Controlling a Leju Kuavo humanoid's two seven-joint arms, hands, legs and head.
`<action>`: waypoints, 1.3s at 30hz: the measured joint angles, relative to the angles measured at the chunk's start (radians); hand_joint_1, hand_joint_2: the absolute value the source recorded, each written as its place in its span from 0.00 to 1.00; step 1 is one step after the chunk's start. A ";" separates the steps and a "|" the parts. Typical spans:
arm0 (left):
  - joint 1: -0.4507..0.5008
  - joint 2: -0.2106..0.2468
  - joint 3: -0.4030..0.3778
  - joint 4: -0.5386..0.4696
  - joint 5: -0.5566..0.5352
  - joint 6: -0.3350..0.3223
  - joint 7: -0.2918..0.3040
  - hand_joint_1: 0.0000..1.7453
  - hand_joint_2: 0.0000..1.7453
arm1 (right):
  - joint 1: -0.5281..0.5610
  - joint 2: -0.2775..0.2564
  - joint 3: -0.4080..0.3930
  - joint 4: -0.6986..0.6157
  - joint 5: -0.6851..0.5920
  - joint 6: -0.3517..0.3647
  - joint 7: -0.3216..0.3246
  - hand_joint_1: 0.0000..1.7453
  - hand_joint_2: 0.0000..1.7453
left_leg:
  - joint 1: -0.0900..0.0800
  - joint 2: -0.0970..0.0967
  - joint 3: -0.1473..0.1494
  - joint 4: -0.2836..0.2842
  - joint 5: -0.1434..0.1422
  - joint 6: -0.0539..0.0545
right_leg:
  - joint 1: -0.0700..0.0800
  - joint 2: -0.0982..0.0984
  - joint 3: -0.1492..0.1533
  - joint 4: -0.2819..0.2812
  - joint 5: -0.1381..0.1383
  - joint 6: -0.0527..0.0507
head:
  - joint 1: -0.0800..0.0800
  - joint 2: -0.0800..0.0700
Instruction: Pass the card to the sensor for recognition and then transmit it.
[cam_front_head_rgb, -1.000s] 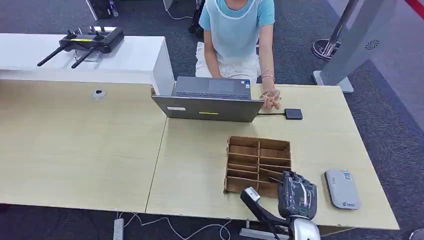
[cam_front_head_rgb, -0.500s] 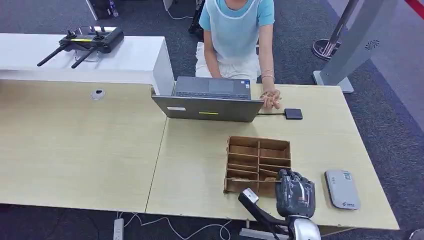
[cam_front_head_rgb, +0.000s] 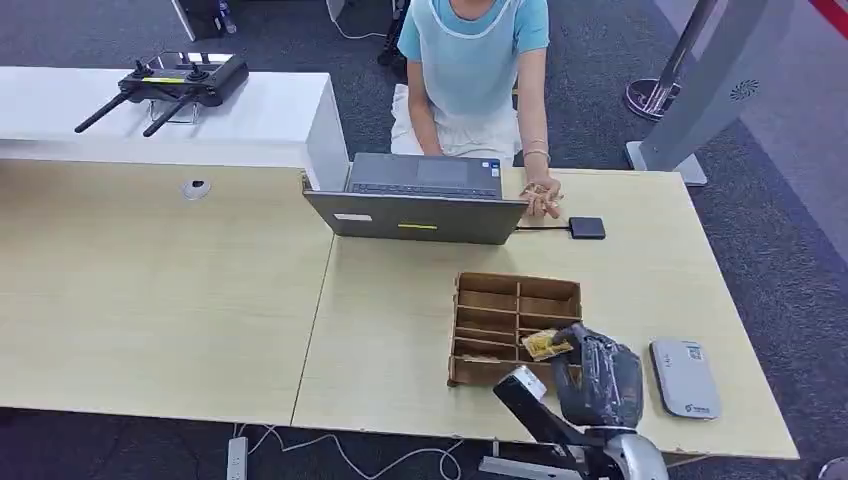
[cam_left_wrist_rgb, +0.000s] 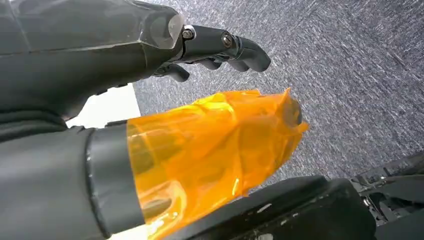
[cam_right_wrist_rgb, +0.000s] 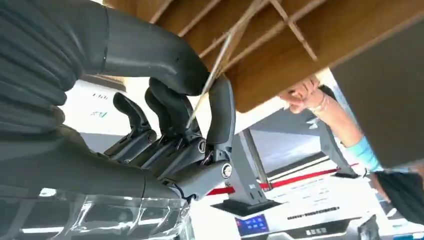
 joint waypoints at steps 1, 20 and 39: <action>0.000 0.000 0.000 0.000 0.001 0.000 0.000 0.00 0.00 | 0.003 0.008 -0.011 -0.012 -0.024 0.005 -0.014 0.94 1.00 | 0.000 0.000 0.000 0.000 0.000 0.000 | 0.000 0.000 0.000 0.000 0.000 0.000 | 0.000 0.000; 0.000 0.001 0.000 0.000 -0.031 -0.001 -0.005 0.00 0.00 | 0.002 0.046 -0.085 -0.196 -0.359 0.132 -0.205 1.00 1.00 | 0.000 0.000 0.000 0.000 0.000 0.000 | 0.000 0.000 0.000 0.000 0.000 0.000 | 0.000 0.000; -0.006 0.011 0.000 0.000 -0.177 -0.017 -0.017 0.00 0.00 | -0.460 -0.063 -0.011 -0.207 -0.373 0.260 -0.005 1.00 1.00 | 0.000 0.002 0.001 0.000 0.001 0.000 | -0.001 0.002 0.001 0.001 0.002 0.000 | 0.000 0.000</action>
